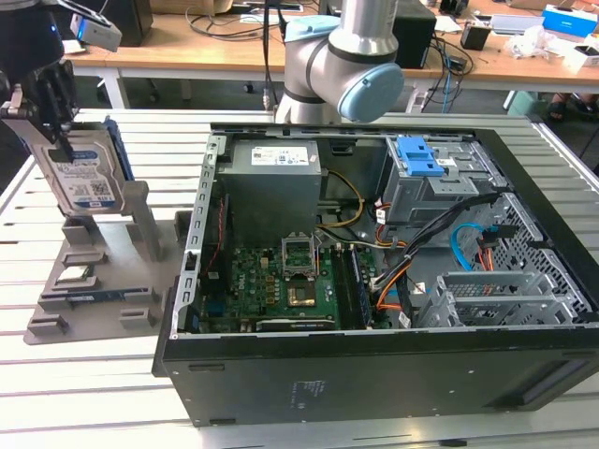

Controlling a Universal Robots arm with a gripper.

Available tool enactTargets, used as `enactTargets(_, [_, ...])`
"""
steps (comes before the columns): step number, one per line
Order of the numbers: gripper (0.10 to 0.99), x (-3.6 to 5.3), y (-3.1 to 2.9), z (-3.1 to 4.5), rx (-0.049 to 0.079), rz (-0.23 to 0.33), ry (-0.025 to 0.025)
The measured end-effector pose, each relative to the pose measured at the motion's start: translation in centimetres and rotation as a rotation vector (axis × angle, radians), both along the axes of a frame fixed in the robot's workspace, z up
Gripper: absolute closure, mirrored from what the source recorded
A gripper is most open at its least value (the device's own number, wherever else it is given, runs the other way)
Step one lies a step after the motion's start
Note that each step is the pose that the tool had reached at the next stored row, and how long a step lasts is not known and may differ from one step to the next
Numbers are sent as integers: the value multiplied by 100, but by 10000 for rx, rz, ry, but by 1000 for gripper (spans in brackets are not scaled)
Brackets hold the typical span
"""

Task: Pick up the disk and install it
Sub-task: 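Pick up the disk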

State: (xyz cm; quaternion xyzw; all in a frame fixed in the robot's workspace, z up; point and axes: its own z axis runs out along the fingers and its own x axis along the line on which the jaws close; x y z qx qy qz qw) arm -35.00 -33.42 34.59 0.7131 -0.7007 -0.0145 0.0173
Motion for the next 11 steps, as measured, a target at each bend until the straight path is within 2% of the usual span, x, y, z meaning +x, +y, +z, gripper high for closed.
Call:
enactTargets(3, [722, 2, 0, 88, 0, 1, 1])
enactTargets(11, [722, 4, 1, 258, 0, 1, 1])
